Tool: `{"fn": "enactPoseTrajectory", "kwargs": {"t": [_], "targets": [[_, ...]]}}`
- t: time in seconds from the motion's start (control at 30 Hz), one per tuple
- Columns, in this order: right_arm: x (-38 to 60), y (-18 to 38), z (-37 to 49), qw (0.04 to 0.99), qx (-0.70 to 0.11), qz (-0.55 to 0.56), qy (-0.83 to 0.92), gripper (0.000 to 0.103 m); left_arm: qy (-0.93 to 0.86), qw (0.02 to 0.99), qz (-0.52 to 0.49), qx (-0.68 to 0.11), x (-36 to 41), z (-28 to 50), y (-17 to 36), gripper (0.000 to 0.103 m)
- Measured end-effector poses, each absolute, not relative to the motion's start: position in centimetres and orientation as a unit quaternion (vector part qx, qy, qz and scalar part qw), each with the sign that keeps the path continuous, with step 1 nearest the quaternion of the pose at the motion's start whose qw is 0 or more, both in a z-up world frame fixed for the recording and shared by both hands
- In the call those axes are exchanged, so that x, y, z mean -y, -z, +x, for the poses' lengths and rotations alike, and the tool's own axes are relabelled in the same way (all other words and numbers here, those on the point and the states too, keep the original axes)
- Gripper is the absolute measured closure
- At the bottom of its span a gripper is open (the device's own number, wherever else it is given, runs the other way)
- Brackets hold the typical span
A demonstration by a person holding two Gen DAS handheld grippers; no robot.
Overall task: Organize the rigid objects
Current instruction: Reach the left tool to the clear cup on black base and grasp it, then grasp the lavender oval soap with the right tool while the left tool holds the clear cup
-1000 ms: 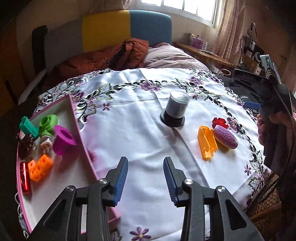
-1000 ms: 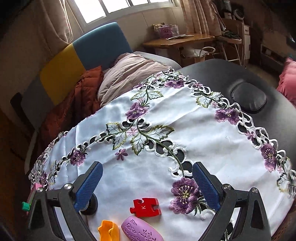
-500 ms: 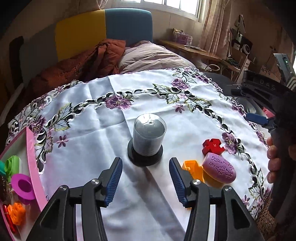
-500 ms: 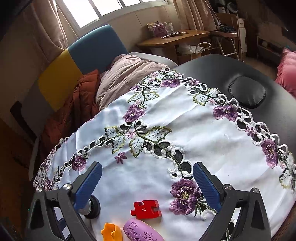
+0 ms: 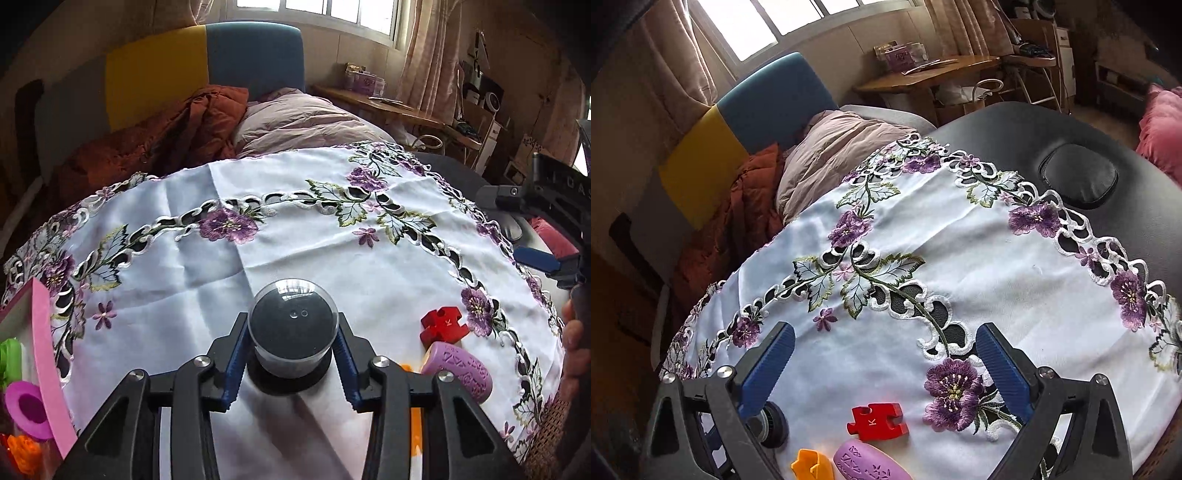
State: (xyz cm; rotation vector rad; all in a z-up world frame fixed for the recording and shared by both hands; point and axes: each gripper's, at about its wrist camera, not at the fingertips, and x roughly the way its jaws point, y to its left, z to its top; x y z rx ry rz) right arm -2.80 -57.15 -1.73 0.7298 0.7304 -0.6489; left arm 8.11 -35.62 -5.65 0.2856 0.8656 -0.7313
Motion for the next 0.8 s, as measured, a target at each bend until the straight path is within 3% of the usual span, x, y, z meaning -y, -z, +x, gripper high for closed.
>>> {"fn": "enactPoseTrajectory", "kwargs": {"t": [0.4, 0.8], "targets": [[59.0, 3.9, -3.8, 0.784, -0.356, 0.404, 0.310, 0.004, 0.338, 0.834, 0.120, -0.420, 29.0, 3.0, 5.0, 0.060], [57.3, 3.8, -3.0, 0.788, -0.435, 0.360, 0.247, 0.004, 0.362, 0.823, 0.121, -0.420, 26.0, -0.3, 4.5, 0.060]]}}
